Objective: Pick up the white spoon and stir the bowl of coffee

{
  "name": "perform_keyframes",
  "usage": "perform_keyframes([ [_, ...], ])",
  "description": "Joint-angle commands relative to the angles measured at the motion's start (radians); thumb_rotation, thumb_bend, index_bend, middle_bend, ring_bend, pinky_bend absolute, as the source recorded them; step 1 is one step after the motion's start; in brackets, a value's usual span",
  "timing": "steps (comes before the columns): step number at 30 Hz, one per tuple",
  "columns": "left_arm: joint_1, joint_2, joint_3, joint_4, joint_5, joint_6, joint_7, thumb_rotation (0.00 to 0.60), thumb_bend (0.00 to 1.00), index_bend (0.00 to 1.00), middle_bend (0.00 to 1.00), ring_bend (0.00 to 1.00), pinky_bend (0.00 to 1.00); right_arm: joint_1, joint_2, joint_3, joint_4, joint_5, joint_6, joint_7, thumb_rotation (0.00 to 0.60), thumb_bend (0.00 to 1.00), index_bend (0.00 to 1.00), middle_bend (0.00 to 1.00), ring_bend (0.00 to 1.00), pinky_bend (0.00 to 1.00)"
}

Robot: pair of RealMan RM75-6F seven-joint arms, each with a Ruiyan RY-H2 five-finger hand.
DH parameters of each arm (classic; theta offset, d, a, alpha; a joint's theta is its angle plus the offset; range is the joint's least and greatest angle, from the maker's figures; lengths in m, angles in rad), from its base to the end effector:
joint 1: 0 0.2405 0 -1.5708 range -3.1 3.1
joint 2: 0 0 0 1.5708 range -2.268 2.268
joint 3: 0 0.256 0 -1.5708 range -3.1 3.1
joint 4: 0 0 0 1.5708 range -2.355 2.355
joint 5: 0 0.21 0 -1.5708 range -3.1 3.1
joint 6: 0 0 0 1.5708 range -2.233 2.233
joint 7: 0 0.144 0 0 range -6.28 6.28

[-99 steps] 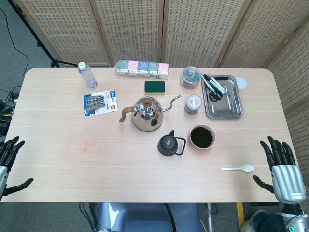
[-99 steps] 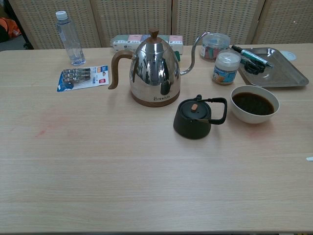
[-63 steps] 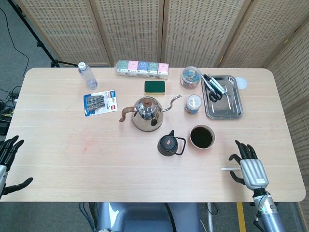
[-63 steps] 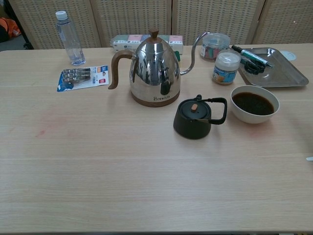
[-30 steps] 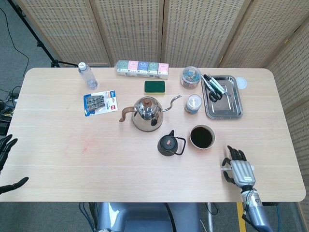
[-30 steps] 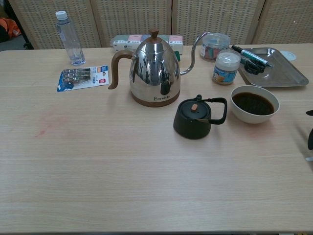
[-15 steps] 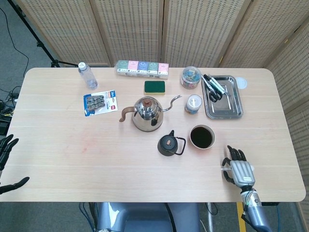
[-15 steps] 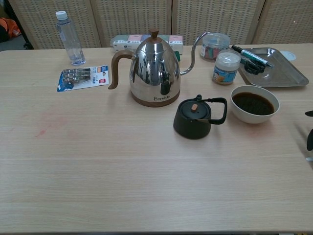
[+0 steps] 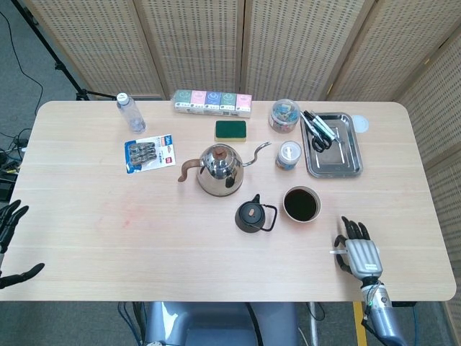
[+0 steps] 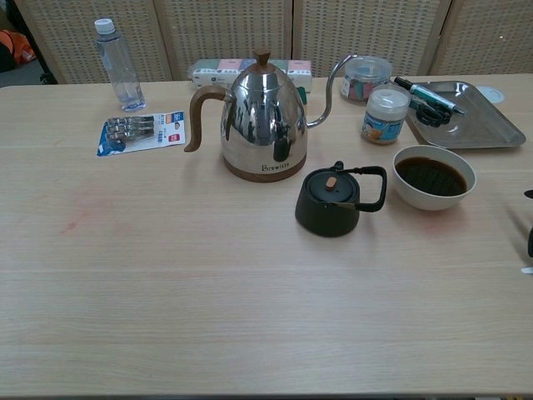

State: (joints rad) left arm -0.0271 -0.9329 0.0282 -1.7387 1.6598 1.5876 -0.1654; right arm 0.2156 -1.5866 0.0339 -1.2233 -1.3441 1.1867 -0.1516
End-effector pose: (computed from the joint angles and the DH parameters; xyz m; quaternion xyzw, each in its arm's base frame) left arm -0.2868 0.1455 0.1989 -0.6030 -0.4004 -0.4358 0.5350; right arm -0.3323 -0.2141 0.0012 0.6507 -0.4521 0.2850 0.5394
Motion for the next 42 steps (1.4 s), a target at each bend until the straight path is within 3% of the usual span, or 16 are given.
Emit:
perform_keyframes([
  [1,-0.001,-0.001,0.0,-0.001,0.0,-0.002,0.004,0.6,0.0,0.0,0.0,0.0,0.0,0.001,-0.006,-0.004,0.01,-0.009,0.003,-0.002,0.6,0.44,0.45,0.0,0.0,0.0],
  [28,-0.001,-0.006,-0.001,-0.004,-0.001,-0.003,0.015,0.6,0.0,0.0,0.0,0.0,0.0,0.0,-0.065,-0.023,0.148,-0.063,0.021,0.006,0.6,0.44,0.45,0.0,0.0,0.0],
  [42,-0.003,-0.007,-0.001,-0.006,-0.002,-0.006,0.021,0.6,0.0,0.0,0.0,0.0,0.0,0.007,-0.049,-0.018,0.126,-0.054,-0.008,0.001,0.6,0.44,0.5,0.0,0.0,0.0],
])
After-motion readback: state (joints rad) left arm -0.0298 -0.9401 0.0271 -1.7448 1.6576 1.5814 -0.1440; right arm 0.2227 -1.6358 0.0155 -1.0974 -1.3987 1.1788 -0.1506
